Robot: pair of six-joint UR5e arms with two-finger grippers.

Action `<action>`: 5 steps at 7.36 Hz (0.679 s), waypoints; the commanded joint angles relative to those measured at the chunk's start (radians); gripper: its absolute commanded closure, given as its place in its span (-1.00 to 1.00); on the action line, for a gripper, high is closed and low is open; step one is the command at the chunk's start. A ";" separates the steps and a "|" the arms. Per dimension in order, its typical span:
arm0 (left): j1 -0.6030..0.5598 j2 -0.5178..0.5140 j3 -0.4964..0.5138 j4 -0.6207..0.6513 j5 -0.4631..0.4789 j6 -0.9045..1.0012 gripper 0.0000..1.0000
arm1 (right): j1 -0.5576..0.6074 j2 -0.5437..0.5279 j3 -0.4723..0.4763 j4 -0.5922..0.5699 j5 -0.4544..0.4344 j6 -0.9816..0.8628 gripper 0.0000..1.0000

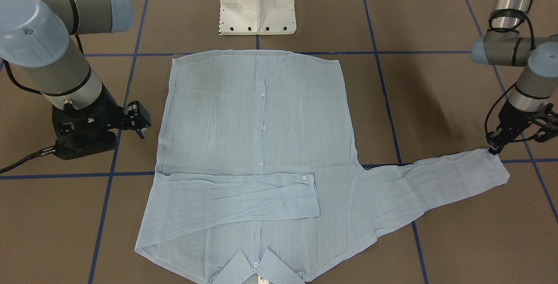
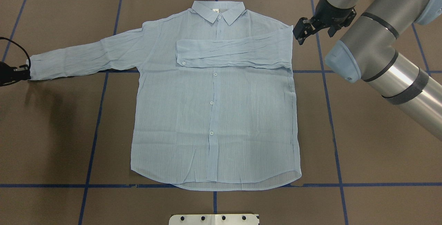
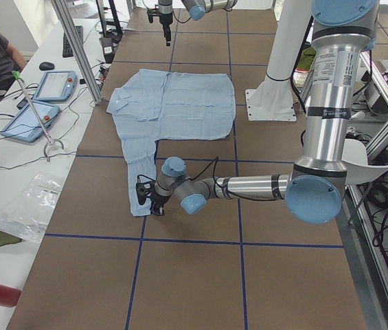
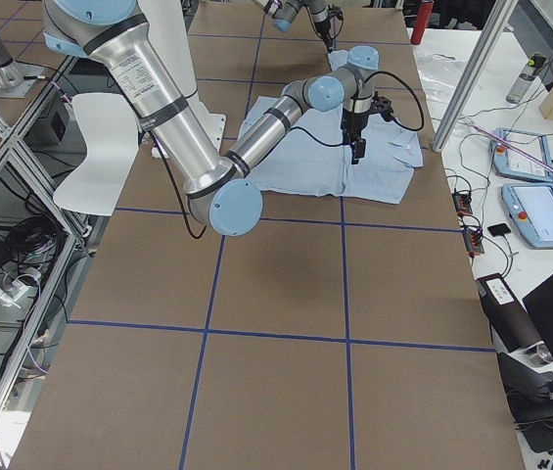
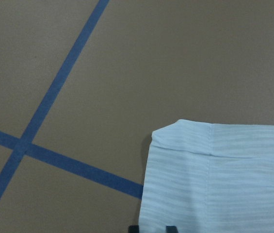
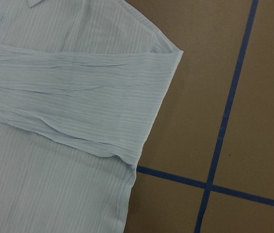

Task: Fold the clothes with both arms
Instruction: 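Release the sleeve and raise the right gripper while the left gripper grasps the other cuff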

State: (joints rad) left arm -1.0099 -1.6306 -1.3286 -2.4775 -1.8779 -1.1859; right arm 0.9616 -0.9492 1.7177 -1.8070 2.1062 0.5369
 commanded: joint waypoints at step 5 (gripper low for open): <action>-0.006 -0.002 -0.116 0.017 -0.042 0.003 1.00 | 0.002 -0.052 0.047 -0.002 0.003 -0.001 -1.00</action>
State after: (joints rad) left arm -1.0121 -1.6321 -1.3935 -2.4668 -1.8967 -1.1829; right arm 0.9637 -0.9681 1.7316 -1.8073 2.1083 0.5366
